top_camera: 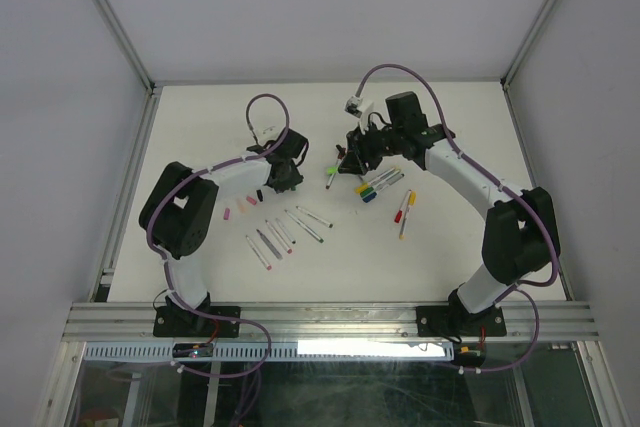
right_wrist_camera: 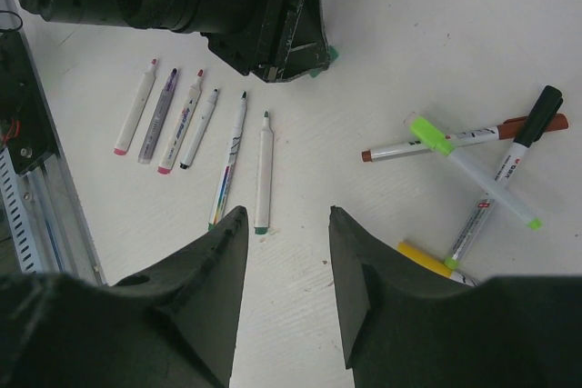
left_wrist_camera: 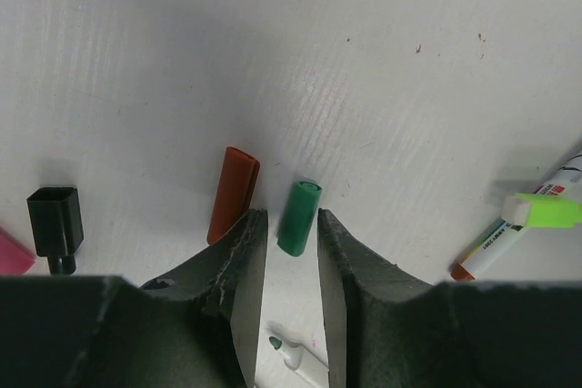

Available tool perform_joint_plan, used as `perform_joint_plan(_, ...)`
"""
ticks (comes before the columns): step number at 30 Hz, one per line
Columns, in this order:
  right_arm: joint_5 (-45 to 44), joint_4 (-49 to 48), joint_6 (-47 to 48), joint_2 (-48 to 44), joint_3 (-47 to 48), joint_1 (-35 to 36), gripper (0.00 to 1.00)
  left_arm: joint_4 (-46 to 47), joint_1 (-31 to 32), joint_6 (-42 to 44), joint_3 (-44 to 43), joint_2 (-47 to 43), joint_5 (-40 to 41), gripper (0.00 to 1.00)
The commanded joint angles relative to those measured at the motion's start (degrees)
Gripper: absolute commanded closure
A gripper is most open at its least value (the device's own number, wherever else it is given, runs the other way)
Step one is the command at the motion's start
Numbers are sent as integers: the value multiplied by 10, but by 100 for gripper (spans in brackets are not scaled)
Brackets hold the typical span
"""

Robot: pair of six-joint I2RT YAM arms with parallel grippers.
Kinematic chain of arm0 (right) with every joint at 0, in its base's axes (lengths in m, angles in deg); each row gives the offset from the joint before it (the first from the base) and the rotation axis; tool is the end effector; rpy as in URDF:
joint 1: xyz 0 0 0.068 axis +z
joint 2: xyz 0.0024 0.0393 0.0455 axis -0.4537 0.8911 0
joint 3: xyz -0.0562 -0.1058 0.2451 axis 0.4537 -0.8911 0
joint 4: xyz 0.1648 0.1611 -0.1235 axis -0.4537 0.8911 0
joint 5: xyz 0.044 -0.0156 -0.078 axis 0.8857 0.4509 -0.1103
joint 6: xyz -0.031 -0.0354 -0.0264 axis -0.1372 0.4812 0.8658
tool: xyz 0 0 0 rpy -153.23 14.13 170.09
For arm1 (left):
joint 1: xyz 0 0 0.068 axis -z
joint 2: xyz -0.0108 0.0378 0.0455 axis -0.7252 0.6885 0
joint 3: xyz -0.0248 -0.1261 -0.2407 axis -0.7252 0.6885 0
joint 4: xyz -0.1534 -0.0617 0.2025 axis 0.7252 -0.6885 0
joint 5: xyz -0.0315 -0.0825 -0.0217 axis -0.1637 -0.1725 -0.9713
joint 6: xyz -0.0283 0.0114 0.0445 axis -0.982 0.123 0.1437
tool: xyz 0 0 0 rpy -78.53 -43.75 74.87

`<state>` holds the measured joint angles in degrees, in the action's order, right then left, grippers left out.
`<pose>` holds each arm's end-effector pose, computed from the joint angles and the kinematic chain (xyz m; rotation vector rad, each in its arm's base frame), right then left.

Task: Open the pen caps
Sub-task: Place the pen cap at the center of the board, then pick up the pen from the center of the board.

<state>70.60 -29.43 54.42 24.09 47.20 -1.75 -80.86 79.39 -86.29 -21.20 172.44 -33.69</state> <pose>0.3102 0.1722 0.2803 -1.0700 2.0152 0.9480 0.3161 -0.1908 0.1630 -0.5180 2.5592 -0.0499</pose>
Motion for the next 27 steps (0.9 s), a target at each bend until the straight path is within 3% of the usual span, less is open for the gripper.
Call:
perform_joint_plan(1, 14, -23, -3, -32, 3, -4, 57, 5, -2, 1, -21, -31, -2, 70)
perform_joint_plan(7, 30, -24, 16, -43, -2, -5, 57, 15, 4, 28, -13, -94, -16, 67)
perform_joint_plan(12, 69, -25, 86, -75, -22, -9, 57, 43, 5, 72, 19, -160, -66, 66)
perform_joint_plan(16, 134, 7, 252, -111, -52, -13, 51, 101, 5, 114, 83, -241, -83, 67)
perform_joint_plan(18, 160, 93, 425, -123, -58, -16, 38, 161, 5, 148, 135, -302, -116, 67)
perform_joint_plan(20, 139, 138, 504, -134, -68, -20, 27, 266, 4, 191, 199, -356, -175, 66)
perform_joint_plan(24, 105, 246, 645, -131, -57, -24, 17, 432, 4, 227, 321, -453, -270, 38)
perform_joint_plan(27, 55, 325, 748, -108, -38, -25, 18, 532, 4, 230, 394, -504, -296, 16)
